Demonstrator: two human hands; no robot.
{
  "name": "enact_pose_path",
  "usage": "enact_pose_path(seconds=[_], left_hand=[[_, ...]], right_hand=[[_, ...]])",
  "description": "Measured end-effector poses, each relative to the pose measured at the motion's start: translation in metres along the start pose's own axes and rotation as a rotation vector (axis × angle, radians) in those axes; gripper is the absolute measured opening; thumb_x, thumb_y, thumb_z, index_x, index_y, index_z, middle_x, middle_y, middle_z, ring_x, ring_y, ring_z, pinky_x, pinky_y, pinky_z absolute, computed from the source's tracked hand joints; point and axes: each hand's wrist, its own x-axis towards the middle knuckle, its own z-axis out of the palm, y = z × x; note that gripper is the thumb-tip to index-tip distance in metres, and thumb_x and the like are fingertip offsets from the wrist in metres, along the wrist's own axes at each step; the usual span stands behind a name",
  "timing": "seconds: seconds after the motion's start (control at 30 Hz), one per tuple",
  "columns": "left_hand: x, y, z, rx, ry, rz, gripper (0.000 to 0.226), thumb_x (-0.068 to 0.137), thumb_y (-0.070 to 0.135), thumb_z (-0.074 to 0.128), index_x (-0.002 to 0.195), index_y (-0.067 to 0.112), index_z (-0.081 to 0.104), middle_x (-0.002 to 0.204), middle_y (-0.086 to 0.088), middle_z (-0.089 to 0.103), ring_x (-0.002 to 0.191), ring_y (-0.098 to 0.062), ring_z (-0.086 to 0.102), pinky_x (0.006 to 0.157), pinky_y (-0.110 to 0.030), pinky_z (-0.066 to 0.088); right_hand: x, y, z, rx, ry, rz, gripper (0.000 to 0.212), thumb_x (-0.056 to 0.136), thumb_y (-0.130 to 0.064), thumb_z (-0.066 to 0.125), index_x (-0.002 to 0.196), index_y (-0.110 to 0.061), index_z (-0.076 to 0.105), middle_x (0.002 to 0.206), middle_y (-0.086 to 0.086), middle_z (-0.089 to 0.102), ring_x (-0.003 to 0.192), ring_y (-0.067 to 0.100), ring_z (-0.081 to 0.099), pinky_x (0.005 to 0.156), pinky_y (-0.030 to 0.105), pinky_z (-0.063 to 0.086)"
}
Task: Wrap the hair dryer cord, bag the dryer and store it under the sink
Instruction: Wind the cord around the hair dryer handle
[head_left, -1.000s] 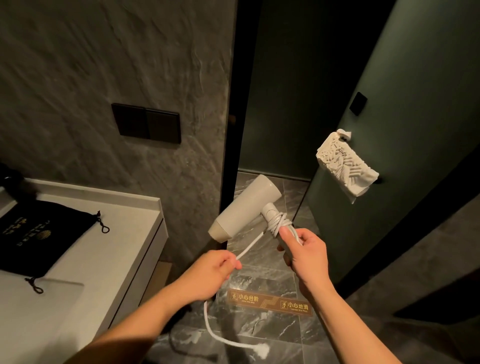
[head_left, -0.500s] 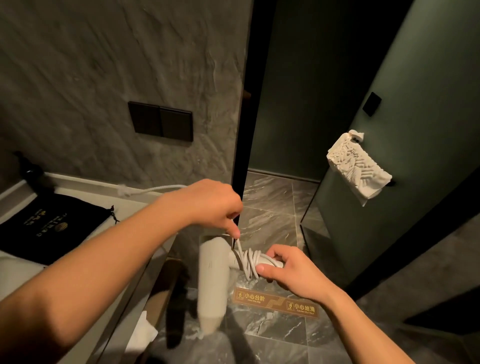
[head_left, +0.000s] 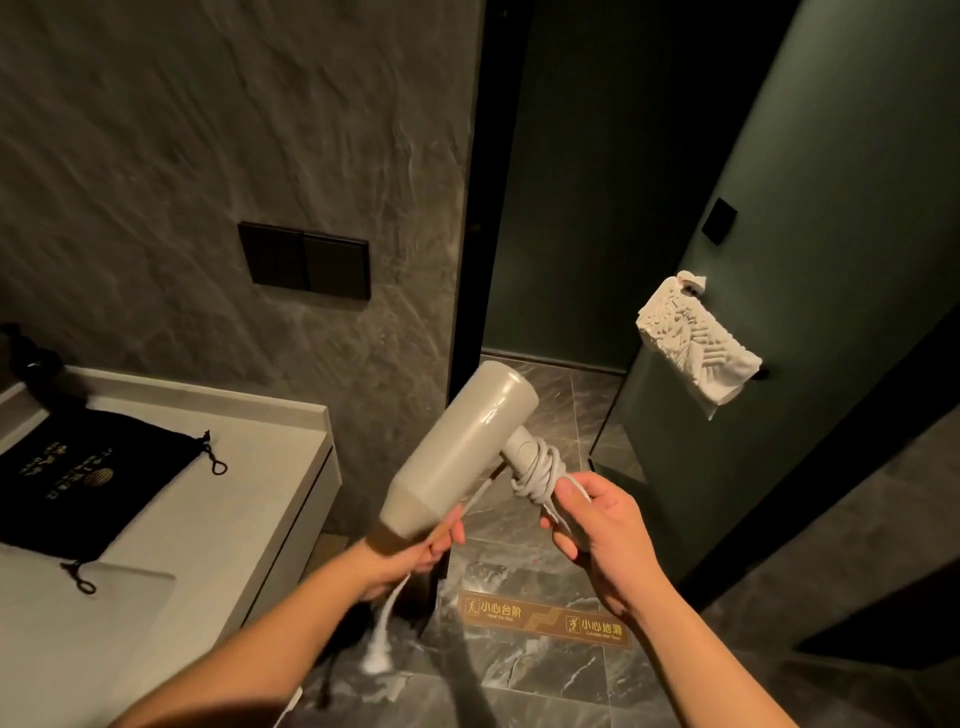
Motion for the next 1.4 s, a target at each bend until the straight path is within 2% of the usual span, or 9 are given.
enact_pose_path(seconds=[0.23, 0.33, 0.53, 0.8, 0.9, 1.0, 1.07, 1.13, 1.4], left_hand=[[-0.037, 0.028, 0.013, 0.785, 0.253, 0.191, 0.024, 0.101, 0.033, 0.046, 0.082, 0.027, 0.058, 0.075, 0.008, 0.063, 0.070, -0.003, 0.061, 0.065, -0.028, 0.047], [-0.049, 0.065, 0.011, 1.288, 0.247, 0.268, 0.023, 0.101, 0.039, 0.041, 0.090, 0.024, 0.056, 0.093, -0.001, 0.065, 0.083, -0.025, 0.064, 0.071, -0.041, 0.052], [-0.041, 0.136, -0.006, 1.656, 0.172, 0.436, 0.036, 0.092, 0.057, 0.055, 0.096, 0.022, 0.065, 0.098, 0.003, 0.069, 0.091, -0.021, 0.067, 0.065, -0.033, 0.043], [-0.015, 0.141, -0.036, 0.824, 0.024, 0.356, 0.029, 0.073, 0.041, 0.085, 0.066, 0.019, 0.067, 0.058, 0.008, 0.056, 0.055, -0.004, 0.046, 0.057, -0.025, 0.039], [-0.012, 0.081, -0.043, 0.367, -0.167, 0.164, 0.045, 0.057, 0.057, 0.089, 0.074, 0.017, 0.076, 0.059, 0.009, 0.066, 0.056, 0.000, 0.058, 0.057, -0.015, 0.048], [0.001, 0.023, -0.026, -0.048, -0.195, 0.255, 0.036, 0.082, 0.034, 0.080, 0.105, 0.008, 0.071, 0.087, -0.010, 0.072, 0.074, -0.019, 0.070, 0.069, -0.031, 0.058], [-0.013, 0.029, 0.025, -0.174, -0.091, -0.038, 0.022, 0.092, 0.034, 0.068, 0.097, 0.013, 0.067, 0.070, 0.001, 0.057, 0.055, -0.009, 0.051, 0.052, -0.021, 0.045], [-0.020, 0.021, 0.055, -0.256, 0.207, 0.002, 0.018, 0.101, 0.014, 0.052, 0.106, 0.004, 0.066, 0.068, -0.002, 0.055, 0.055, -0.011, 0.049, 0.053, -0.023, 0.044], [-0.032, 0.036, 0.072, -0.314, 0.367, -0.130, 0.016, 0.094, 0.002, 0.052, 0.090, 0.003, 0.067, 0.075, -0.016, 0.070, 0.069, -0.026, 0.065, 0.075, -0.041, 0.054]], right_hand=[[0.011, 0.034, -0.005, -0.574, 0.322, 0.004, 0.037, 0.087, -0.045, 0.076, 0.081, -0.010, 0.068, 0.070, 0.009, 0.072, 0.056, 0.021, 0.056, 0.057, 0.038, 0.044], [0.008, 0.043, -0.001, -0.769, 0.224, 0.013, 0.035, 0.087, -0.047, 0.075, 0.081, -0.014, 0.064, 0.071, 0.003, 0.068, 0.061, 0.017, 0.057, 0.057, 0.033, 0.041], [0.002, 0.039, 0.006, -1.008, -0.184, -0.018, 0.043, 0.080, -0.059, 0.073, 0.086, -0.018, 0.065, 0.077, 0.007, 0.071, 0.063, 0.012, 0.054, 0.059, 0.033, 0.040], [-0.013, 0.014, -0.002, -0.229, -0.567, 0.090, 0.036, 0.087, -0.037, 0.082, 0.095, -0.005, 0.068, 0.075, 0.019, 0.070, 0.046, 0.015, 0.052, 0.045, 0.023, 0.039], [-0.013, 0.007, -0.002, 0.002, -0.484, 0.039, 0.039, 0.087, -0.040, 0.081, 0.099, -0.004, 0.069, 0.075, 0.024, 0.068, 0.044, 0.012, 0.051, 0.044, 0.022, 0.039], [-0.012, 0.002, 0.007, 0.141, -0.227, 0.039, 0.055, 0.090, -0.039, 0.076, 0.110, 0.010, 0.063, 0.077, 0.024, 0.065, 0.047, 0.015, 0.050, 0.045, 0.022, 0.041], [-0.009, 0.005, 0.013, 0.140, -0.052, 0.038, 0.048, 0.090, -0.036, 0.074, 0.109, 0.008, 0.065, 0.075, 0.019, 0.066, 0.048, 0.014, 0.051, 0.044, 0.022, 0.040], [-0.005, 0.012, 0.021, 0.008, 0.085, 0.003, 0.034, 0.094, -0.029, 0.071, 0.102, 0.003, 0.067, 0.072, 0.015, 0.069, 0.047, 0.015, 0.051, 0.043, 0.023, 0.038], [-0.011, 0.050, 0.042, -0.498, 0.190, -0.046, 0.021, 0.095, -0.039, 0.070, 0.095, -0.019, 0.064, 0.076, -0.002, 0.070, 0.063, 0.000, 0.061, 0.059, 0.019, 0.046]])
